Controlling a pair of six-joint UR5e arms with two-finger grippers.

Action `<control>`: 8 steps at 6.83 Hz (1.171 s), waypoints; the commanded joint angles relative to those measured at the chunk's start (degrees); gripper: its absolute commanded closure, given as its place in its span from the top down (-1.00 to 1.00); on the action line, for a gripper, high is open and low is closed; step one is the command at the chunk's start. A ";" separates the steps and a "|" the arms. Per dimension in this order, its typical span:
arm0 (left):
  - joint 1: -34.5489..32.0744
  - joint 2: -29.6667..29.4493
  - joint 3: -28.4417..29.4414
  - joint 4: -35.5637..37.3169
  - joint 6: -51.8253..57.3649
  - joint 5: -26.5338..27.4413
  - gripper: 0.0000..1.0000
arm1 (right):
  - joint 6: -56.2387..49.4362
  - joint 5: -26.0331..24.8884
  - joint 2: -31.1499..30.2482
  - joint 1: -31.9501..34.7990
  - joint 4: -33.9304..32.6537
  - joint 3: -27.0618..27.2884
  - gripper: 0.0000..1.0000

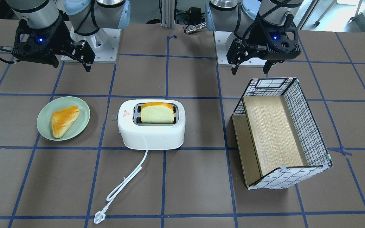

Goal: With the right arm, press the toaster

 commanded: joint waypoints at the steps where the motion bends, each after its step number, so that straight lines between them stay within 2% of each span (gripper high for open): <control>1: 0.00 0.00 -0.01 0.00 0.00 0.09 1.00 | 0.00 0.17 0.00 0.05 -0.09 0.07 1.00; 8: 0.00 0.00 -0.01 0.00 0.00 0.09 1.00 | 0.70 -0.45 0.00 0.31 0.00 -0.11 1.00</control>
